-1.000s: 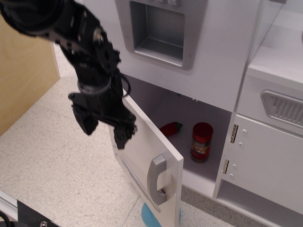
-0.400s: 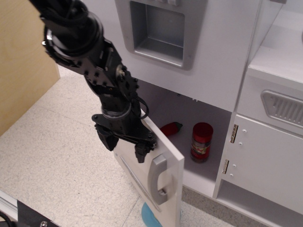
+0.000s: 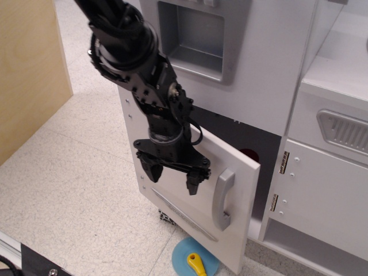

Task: Close low fridge

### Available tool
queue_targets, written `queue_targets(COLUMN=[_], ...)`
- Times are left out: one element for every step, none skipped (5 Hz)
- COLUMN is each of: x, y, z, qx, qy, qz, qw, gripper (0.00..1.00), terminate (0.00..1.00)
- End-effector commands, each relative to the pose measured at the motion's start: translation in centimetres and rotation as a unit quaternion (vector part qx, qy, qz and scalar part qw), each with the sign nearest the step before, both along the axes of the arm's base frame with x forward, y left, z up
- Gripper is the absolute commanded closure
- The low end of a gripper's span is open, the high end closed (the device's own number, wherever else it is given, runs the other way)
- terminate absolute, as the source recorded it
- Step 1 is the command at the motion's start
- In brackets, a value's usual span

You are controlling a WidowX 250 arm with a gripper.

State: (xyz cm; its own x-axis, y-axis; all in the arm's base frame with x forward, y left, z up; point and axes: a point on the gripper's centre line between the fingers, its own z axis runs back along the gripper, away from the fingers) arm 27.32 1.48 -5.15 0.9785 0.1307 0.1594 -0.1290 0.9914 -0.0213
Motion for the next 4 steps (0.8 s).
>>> queue_targets(x=[3.8, 5.7, 7.1, 6.3], y=[-0.8, -0.8, -0.6, -0.2], z=[1.3, 1.3, 1.1, 1.9], qx=[-0.008, -0.013, -0.011, -0.005], qy=[-0.035, -0.045, -0.053, -0.05], qz=[0.037, 0.063, 0.08, 0.068], qw=[0.9987, 0.9969, 0.9953, 0.9964], gripper=[0.0, 0.0, 0.0, 0.0], terminate=[0.0, 0.0, 0.0, 0.0])
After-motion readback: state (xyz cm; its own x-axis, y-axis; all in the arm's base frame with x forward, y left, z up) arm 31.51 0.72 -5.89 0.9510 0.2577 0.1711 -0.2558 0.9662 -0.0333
